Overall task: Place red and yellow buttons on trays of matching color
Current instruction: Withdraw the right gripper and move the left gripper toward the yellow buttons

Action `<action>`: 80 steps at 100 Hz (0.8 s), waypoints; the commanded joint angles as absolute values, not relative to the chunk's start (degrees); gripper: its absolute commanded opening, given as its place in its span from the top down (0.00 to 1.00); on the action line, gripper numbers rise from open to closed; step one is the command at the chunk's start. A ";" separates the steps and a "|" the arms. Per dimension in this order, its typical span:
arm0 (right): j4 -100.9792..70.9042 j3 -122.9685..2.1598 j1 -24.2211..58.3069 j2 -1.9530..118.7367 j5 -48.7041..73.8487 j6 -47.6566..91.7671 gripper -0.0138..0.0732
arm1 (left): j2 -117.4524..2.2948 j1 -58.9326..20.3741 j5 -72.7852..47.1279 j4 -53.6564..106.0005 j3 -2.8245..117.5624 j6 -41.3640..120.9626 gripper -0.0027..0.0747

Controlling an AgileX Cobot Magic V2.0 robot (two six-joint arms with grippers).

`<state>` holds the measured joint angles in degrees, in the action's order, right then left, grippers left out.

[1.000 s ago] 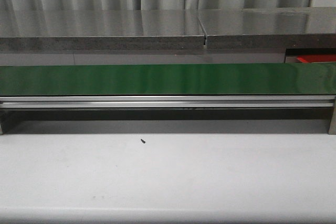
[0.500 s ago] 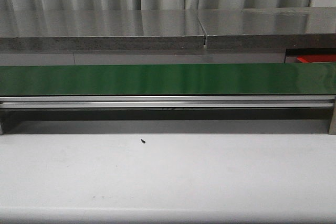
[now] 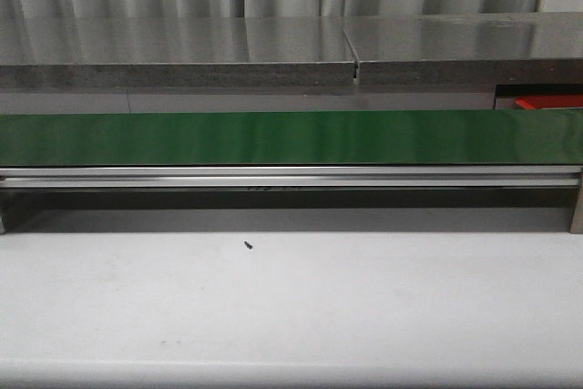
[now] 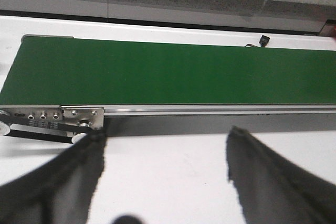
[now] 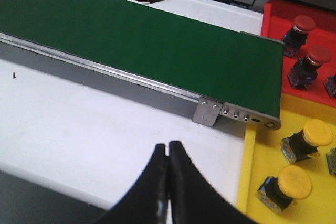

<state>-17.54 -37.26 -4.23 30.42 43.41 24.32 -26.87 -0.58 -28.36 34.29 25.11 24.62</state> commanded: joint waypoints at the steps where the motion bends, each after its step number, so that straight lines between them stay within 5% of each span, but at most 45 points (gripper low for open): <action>1: -17.96 -38.76 -4.25 30.53 40.01 24.51 0.92 | -27.27 -0.92 -24.46 35.59 26.81 24.49 0.10; 28: -17.96 -38.76 -4.25 30.53 40.01 24.51 0.92 | -32.50 -0.81 -24.67 27.94 33.01 14.78 0.11; 50: -17.96 -38.76 -4.25 30.53 40.01 24.51 0.92 | -48.28 -0.81 -25.44 13.80 46.89 0.00 0.11; 80: -17.96 -38.76 -4.25 30.53 40.01 24.51 0.92 | -69.96 7.83 -27.98 14.91 63.16 -1.39 0.11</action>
